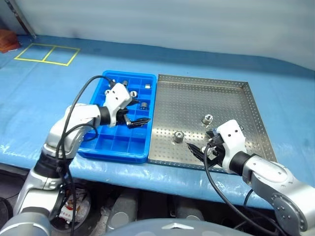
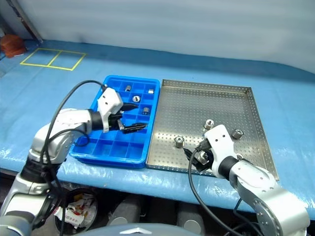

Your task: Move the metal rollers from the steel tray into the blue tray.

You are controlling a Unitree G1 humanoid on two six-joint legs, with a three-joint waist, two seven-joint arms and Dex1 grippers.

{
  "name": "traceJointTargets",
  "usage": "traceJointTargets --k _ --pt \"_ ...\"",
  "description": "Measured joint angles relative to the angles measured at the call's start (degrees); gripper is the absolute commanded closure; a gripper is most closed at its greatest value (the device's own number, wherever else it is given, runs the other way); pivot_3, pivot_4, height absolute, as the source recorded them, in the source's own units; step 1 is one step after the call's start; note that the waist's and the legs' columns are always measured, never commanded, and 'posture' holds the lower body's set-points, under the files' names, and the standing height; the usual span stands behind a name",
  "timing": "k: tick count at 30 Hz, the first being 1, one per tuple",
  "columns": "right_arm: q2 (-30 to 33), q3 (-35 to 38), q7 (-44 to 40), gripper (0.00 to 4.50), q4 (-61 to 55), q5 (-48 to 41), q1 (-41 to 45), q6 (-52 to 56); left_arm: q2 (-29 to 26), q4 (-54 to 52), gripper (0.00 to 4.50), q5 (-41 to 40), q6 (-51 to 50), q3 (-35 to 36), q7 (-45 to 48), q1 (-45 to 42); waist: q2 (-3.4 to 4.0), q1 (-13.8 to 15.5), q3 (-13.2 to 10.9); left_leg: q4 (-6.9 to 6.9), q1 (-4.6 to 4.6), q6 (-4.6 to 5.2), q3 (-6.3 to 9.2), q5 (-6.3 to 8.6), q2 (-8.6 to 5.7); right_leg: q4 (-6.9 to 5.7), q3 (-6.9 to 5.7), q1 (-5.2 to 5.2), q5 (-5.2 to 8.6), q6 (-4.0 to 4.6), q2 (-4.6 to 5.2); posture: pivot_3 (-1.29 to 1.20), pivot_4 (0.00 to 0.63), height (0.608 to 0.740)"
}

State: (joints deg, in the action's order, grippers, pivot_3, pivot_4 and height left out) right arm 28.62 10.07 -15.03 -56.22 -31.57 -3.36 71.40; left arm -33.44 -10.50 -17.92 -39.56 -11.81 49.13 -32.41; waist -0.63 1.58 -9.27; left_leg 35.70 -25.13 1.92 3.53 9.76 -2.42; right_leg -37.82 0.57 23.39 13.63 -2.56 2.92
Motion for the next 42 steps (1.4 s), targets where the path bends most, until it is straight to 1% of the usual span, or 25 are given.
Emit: traceJointTargets --k 3,5,10,13,16,19,20,22,30,33,37,40,42 --pt "-0.7 -0.1 1.0 0.0 0.4 1.1 0.9 -1.4 2.8 4.9 0.03 2.9 2.0 -5.5 2.0 -6.9 -0.01 0.2 0.0 0.14 -0.09 0.09 -0.03 0.0 -0.04 0.01 -0.04 0.01 -0.05 -0.09 0.0 0.06 0.15 0.74" --pt "-0.9 -0.4 1.5 0.0 1.0 1.7 0.8 -2.1 4.4 7.7 0.03 4.1 3.5 -8.0 4.1 -9.9 -0.01 0.0 0.0 0.16 -0.11 0.14 -0.07 0.02 -0.06 0.01 -0.01 0.04 -0.07 -0.11 0.0 0.06 0.15 0.74" --pt "-1.7 -1.9 2.8 0.0 1.7 3.0 0.6 -3.9 10.6 19.9 0.03 8.1 8.1 -16.6 13.4 -21.5 -0.01 0.0 0.0 0.24 -0.2 0.17 -0.06 0.02 -0.05 0.01 -0.04 0.07 -0.07 -0.13 -0.1 0.04 0.15 0.74" --pt "-2.1 -2.1 3.3 0.0 1.7 3.6 0.2 -4.8 13.6 26.6 0.03 10.8 10.6 -20.9 17.9 -25.0 -0.01 -0.7 0.0 0.24 -0.21 0.23 -0.11 0.05 -0.04 0.01 0.02 0.08 -0.07 -0.14 -0.32 0.02 0.15 0.74" --pt "-2.4 -2.3 4.0 0.0 1.7 4.2 -0.7 -5.1 16.0 31.8 0.03 12.6 12.7 -23.1 21.3 -25.3 0.0 -1.3 0.0 0.25 -0.27 0.25 -0.12 0.06 0.01 -0.02 0.05 0.18 -0.08 -0.15 -0.32 0.0 0.15 0.74" --pt "-3.6 -2.4 4.5 0.0 1.5 4.4 -2.1 -6.4 18.7 38.7 0.03 15.5 15.5 -24.6 22.2 -26.2 0.0 -1.6 0.0 0.29 -0.3 0.25 -0.09 0.06 0.01 -0.03 0.03 0.19 -0.16 -0.29 -0.36 -0.01 0.15 0.74" --pt "-3.7 -2.5 4.5 0.0 1.4 4.4 -2.4 -6.7 19.3 40.4 0.03 16.4 16.3 -24.9 22.4 -26.3 0.0 -1.8 0.0 0.31 -0.3 0.25 -0.1 0.06 0.0 -0.03 0.04 0.19 -0.26 -0.47 -0.36 -0.01 0.15 0.74" --pt "-3.8 -2.5 4.7 0.0 1.1 4.4 -2.6 -7.3 20.2 43.0 0.03 18.0 17.6 -25.3 22.9 -26.4 0.0 -2.1 0.0 0.38 -0.33 0.28 -0.12 0.07 -0.01 -0.01 0.05 0.18 -0.26 -0.47 -0.35 -0.01 0.15 0.74" --pt "-3.9 -3.1 5.1 0.0 1.0 4.7 -2.7 -7.7 24.1 47.2 0.03 22.6 20.0 -26.1 23.9 -26.4 0.0 -2.3 0.0 0.47 -0.35 0.32 -0.13 0.08 -0.01 -0.01 0.07 0.16 -0.31 -0.55 -0.33 -0.04 0.15 0.74" --pt "-3.9 -3.2 5.1 0.0 1.0 4.7 -2.7 -8.4 24.2 47.9 0.59 26.0 20.9 -28.2 23.7 -25.8 0.01 -2.5 0.0 0.47 -0.34 0.32 -0.13 0.08 0.0 -0.02 0.09 0.17 -0.39 -0.68 -0.34 -0.04 0.15 0.74" --pt "-3.8 -3.2 5.1 0.0 0.9 4.8 -2.7 -8.9 24.3 48.3 1.88 29.0 22.4 -29.2 22.4 -25.0 0.01 -2.5 0.0 0.49 -0.32 0.32 -0.1 0.08 0.02 -0.03 0.08 0.13 -0.39 -0.69 -0.32 -0.04 0.15 0.74" --pt "-3.9 -3.7 5.1 0.0 0.9 4.8 -2.7 -9.0 24.3 48.1 2.81 29.3 22.5 -28.5 21.7 -24.5 0.04 -2.5 0.0 0.54 -0.32 0.32 -0.11 0.08 0.02 -0.02 0.1 0.1 -0.4 -0.7 -0.31 -0.03 0.15 0.74" --pt "-3.8 -4.1 5.1 0.0 0.9 5.0 -2.7 -9.1 24.4 48.0 2.81 29.2 22.3 -27.7 21.4 -24.0 0.04 -2.4 0.0 0.57 -0.32 0.32 -0.1 0.08 0.02 -0.03 0.1 0.1 -0.4 -0.7 -0.29 -0.02 0.15 0.74"
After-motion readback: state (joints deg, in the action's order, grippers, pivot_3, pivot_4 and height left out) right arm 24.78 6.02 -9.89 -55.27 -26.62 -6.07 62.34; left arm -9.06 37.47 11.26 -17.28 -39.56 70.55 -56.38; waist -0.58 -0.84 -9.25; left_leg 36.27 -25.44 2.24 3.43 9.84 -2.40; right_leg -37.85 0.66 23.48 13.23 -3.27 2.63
